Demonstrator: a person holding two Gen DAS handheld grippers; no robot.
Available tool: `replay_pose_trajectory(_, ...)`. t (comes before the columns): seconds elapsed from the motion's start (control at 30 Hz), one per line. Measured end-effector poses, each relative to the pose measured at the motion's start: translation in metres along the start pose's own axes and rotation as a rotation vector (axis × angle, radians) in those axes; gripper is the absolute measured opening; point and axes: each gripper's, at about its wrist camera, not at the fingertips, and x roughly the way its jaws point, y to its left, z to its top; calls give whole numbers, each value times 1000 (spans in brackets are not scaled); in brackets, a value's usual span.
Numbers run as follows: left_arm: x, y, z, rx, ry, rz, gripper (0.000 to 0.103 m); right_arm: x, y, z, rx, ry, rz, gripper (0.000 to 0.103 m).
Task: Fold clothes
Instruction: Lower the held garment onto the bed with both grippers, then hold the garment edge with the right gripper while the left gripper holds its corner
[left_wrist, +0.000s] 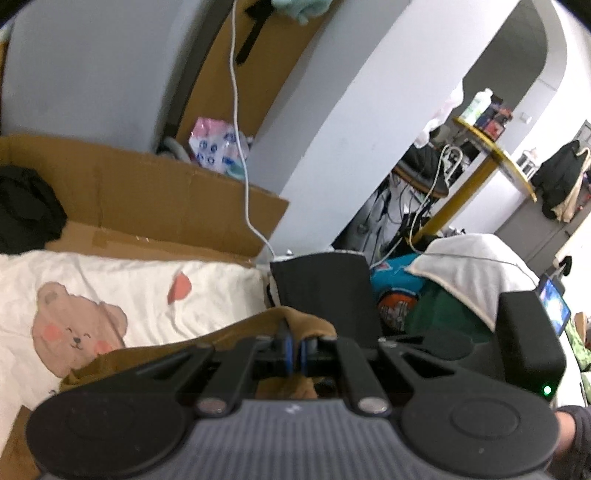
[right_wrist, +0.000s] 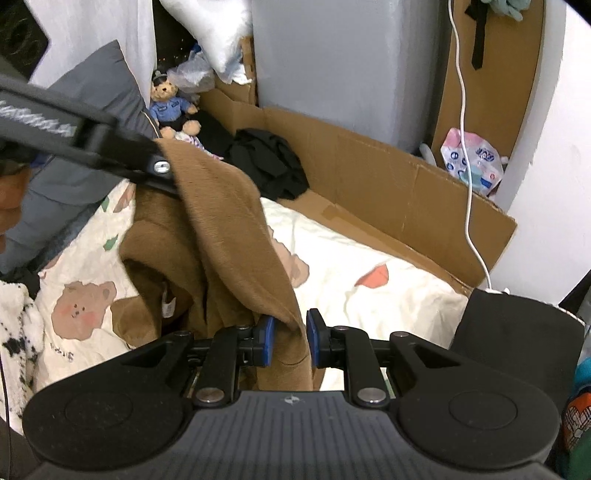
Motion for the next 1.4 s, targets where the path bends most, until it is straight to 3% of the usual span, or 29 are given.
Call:
replay_pose_trajectory(0.3, 67, 5, -4, 6, 112, -6, 5, 43, -48, -19, 78, 27, 45, 21)
replay_pose_trajectory(0.5, 117, 34, -3, 11, 175, -8, 5, 77, -76, -31, 139, 6, 28, 21)
replay_pose_trajectory(0.83, 190, 99, -10, -127, 249, -1, 5, 146, -123, -74, 292, 34, 18, 22)
replay_pose_trajectory(0.97, 211, 112, -5, -158, 249, -26, 5, 148, -117, -87, 219, -16, -84, 23)
replay_pose_trajectory(1.13, 226, 116, -1, -181, 252, -68, 5, 172, -94, -100, 79, 35, -70, 23)
replay_pose_trajectory(1.4, 238, 121, -4, -194, 272, -117, 5, 201, -89, -104, 70, 66, -114, 23)
